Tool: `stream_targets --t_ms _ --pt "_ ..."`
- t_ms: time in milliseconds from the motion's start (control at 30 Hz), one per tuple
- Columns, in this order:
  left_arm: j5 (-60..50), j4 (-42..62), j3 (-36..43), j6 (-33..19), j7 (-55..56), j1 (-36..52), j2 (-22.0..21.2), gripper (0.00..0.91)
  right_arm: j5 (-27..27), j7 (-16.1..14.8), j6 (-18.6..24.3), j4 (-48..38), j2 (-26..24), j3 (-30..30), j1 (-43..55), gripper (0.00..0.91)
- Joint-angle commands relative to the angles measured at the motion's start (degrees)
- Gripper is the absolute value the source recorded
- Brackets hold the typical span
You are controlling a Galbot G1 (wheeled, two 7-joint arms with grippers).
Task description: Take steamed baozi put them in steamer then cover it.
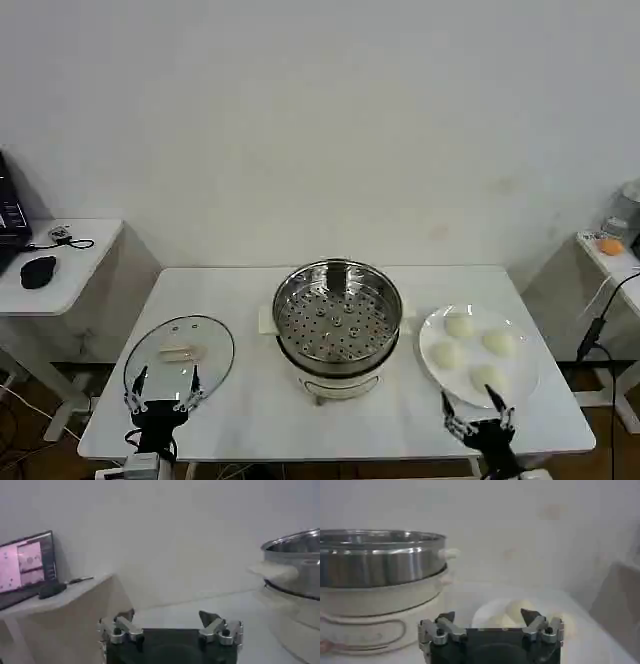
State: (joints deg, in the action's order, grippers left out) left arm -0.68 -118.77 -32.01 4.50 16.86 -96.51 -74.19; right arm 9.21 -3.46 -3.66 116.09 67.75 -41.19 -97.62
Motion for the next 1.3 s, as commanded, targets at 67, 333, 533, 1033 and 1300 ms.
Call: stream_targets --t_ms 67,333,533,1033,1300 --pt "-5.0 0.1 -0.7 2.2 0.0 0.0 0.1 0.907 -3.6 -1.5 -6.8 -0.4 -8.1 -3.4 4.9 0.907" --pt "-8.8 0.1 -1.1 0.4 -1.1 -1.0 0.0 0.907 -15.3 -19.0 -13.0 -6.9 -26.5 -6.5 13.3 0.907" --pt "-9.3 -1.1 -2.2 0.2 -1.2 -1.5 -0.6 0.907 -27.1 -32.0 -10.6 -17.2 -38.0 -2.3 24.1 0.907" --pt "-8.9 -2.8 -5.5 0.2 -0.6 -2.2 -1.3 0.907 -27.0 -50.4 7.0 -39.6 -43.0 52.0 77.9 0.907" --pt "-9.0 -2.8 -6.3 0.2 -0.6 -1.9 -2.1 0.907 -32.6 -53.9 9.3 -49.0 -32.7 62.6 85.8 0.907"
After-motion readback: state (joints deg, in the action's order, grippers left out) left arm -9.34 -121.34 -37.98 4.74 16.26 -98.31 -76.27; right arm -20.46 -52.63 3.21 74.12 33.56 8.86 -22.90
